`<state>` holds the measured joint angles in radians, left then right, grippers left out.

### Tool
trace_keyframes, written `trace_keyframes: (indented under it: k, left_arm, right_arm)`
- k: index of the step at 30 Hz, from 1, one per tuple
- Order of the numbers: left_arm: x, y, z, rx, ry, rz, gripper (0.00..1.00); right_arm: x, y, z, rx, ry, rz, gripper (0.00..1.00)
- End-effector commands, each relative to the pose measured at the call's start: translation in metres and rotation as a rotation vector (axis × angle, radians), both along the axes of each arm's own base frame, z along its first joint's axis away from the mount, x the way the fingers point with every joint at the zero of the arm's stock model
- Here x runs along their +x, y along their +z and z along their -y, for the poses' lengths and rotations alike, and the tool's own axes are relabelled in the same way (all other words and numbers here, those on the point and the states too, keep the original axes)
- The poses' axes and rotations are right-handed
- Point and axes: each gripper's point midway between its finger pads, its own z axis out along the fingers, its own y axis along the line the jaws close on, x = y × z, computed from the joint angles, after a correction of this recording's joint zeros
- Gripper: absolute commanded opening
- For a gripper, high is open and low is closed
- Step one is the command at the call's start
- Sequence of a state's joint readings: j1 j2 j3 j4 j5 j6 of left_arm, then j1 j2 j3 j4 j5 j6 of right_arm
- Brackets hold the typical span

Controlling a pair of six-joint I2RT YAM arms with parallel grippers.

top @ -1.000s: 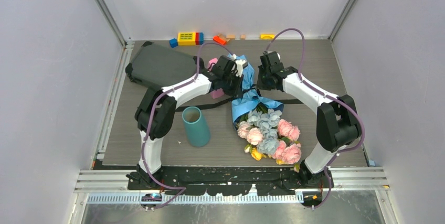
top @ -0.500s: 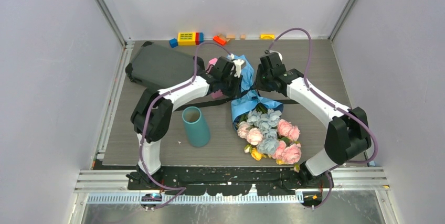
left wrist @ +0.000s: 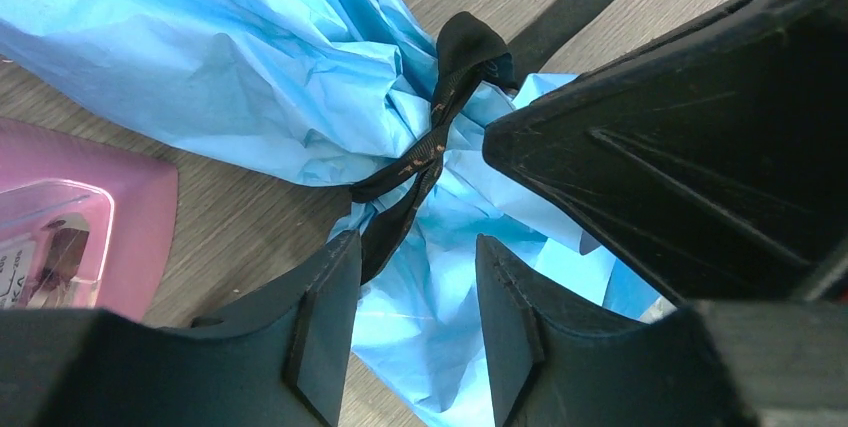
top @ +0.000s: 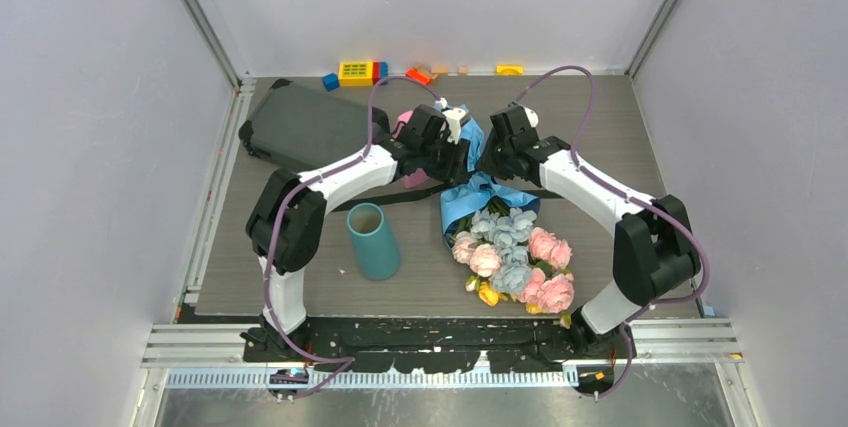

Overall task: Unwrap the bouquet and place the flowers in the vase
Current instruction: Untie the ribbon from the wrapping paper.

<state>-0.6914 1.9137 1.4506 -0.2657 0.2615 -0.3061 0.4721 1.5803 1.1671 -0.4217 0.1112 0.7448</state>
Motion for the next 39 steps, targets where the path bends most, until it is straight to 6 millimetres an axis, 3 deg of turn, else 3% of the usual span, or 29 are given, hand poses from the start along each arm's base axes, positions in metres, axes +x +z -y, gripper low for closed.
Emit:
trace_keyframes:
  k: [1, 13, 19, 27, 39]
  left_arm:
    - [0.006, 0.018, 0.010, -0.050, -0.017, 0.049, 0.48]
    - [0.002, 0.001, 0.017, -0.066, -0.039, -0.003, 0.44]
    - [0.001, -0.007, 0.020, -0.071, -0.047, -0.022, 0.38]
    - [-0.003, -0.019, 0.024, -0.078, -0.055, -0.061, 0.26]
    - [-0.010, -0.037, 0.023, -0.063, -0.057, -0.103, 0.23]
  right_arm:
    - [0.013, 0.001, -0.005, 0.059, -0.082, 0.031, 0.31]
    - [0.015, -0.019, 0.004, 0.060, -0.177, 0.020, 0.31]
    - [0.021, -0.021, 0.014, 0.070, -0.224, 0.033, 0.31]
    - [0.026, -0.025, 0.011, 0.105, -0.247, 0.047, 0.30]
    - [0.030, -0.028, 0.016, 0.154, -0.283, 0.058, 0.27]
